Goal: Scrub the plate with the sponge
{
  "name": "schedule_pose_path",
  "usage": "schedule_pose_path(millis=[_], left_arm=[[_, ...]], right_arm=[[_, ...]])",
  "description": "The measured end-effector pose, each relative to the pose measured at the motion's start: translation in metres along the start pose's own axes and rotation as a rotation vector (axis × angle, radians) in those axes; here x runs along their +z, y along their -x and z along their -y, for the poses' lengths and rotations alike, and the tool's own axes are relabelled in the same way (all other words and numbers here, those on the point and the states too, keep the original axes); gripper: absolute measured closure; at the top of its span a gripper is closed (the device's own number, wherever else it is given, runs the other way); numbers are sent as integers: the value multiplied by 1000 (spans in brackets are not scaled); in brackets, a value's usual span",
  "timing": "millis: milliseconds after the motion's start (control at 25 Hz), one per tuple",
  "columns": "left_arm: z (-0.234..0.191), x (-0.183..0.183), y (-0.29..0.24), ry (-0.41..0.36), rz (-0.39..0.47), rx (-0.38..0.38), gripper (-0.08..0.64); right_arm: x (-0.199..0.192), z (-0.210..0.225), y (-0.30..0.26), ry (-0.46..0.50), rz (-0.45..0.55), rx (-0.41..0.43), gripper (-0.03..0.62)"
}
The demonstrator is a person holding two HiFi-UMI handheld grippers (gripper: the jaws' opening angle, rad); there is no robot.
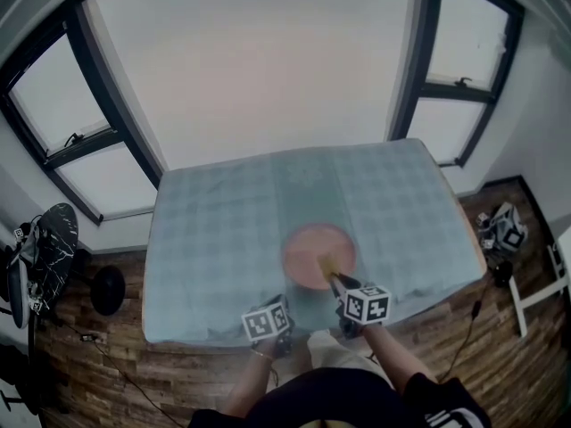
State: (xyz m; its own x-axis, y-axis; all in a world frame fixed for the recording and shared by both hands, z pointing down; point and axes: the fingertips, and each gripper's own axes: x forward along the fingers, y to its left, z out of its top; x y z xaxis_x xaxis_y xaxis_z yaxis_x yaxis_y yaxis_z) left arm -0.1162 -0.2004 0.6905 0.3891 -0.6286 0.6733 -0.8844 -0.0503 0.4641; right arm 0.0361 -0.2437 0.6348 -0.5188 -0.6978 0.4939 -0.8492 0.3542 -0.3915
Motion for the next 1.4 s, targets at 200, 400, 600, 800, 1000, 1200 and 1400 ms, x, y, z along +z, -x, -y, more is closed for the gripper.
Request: schedule_pose_path(millis=[200,400,600,800,1000,1200,1400], left_arm=[[1,23,-23,9,-5,9,552],[-1,41,-45,15,-14,15,552],[-3,58,-62,20,-14,21,552],[-3,68,-75,23,-16,25,552],[-1,75,-83,28,-16,32,552],[-4,75,-91,38,-22,43,552],[0,75,-95,49,-22,47,552]], right_arm=[[13,24,-22,8,-31,-20,557],[30,41,-47,13,-39,-27,557],[40,54,-73,28,-68,-30,557],[40,69,-94,33,-105,-39,557],[38,81,-111,47,-149,-45,557],[30,89,-126,57,-190,-50,557],[25,97,-136,65,-222,-55,557]])
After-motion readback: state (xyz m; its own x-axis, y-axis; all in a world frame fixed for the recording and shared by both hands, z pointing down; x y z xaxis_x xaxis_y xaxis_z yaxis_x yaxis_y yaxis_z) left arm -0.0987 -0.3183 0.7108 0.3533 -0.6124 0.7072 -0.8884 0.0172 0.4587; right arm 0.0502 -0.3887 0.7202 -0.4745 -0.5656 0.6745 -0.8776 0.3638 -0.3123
